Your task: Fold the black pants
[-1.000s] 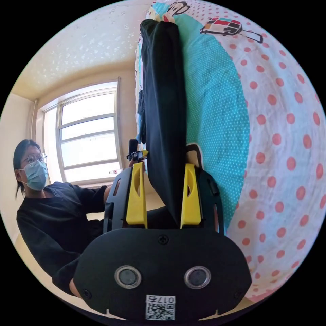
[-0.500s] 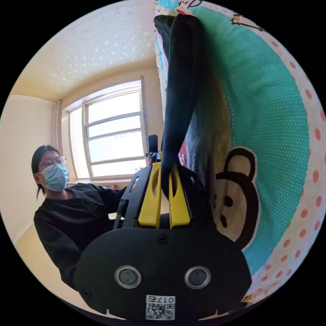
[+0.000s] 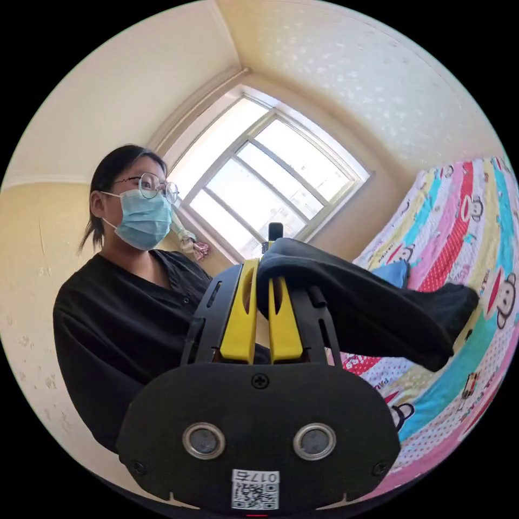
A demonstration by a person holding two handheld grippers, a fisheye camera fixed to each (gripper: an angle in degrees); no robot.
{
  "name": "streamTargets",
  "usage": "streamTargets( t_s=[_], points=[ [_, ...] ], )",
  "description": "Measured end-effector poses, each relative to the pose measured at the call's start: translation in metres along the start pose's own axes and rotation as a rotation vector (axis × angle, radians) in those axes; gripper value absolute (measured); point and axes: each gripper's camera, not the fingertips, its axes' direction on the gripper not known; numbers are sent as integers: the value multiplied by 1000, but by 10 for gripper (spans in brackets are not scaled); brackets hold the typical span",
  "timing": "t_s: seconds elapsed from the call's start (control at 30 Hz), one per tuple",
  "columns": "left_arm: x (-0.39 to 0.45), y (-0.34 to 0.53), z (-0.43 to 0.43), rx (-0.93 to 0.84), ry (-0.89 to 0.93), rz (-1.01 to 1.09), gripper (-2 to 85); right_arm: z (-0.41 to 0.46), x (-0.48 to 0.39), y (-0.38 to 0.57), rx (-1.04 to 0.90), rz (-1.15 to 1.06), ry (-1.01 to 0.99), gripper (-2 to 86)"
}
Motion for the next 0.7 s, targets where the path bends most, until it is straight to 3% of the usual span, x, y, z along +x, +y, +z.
streamTargets(
  t_s=[0.17, 0.27, 0.4, 0.57, 0.7],
  points=[
    [84, -65, 2, 68, -29, 168, 26, -11, -99, -70, -18, -225, 28, -3],
    [83, -91, 4, 127, -64, 153, 22, -19, -103, -97, -2, -203, 65, -3],
    [6, -92, 11, 177, -90, 12, 23, -26, -54, -109, 14, -80, 100, -3],
    [-145, -75, 27, 137, -137, -207, 22, -42, 93, -93, 54, 179, 117, -3],
    [-264, -52, 37, 106, -226, -342, 26, -39, 172, -84, 34, 243, 223, -3]
  ],
)
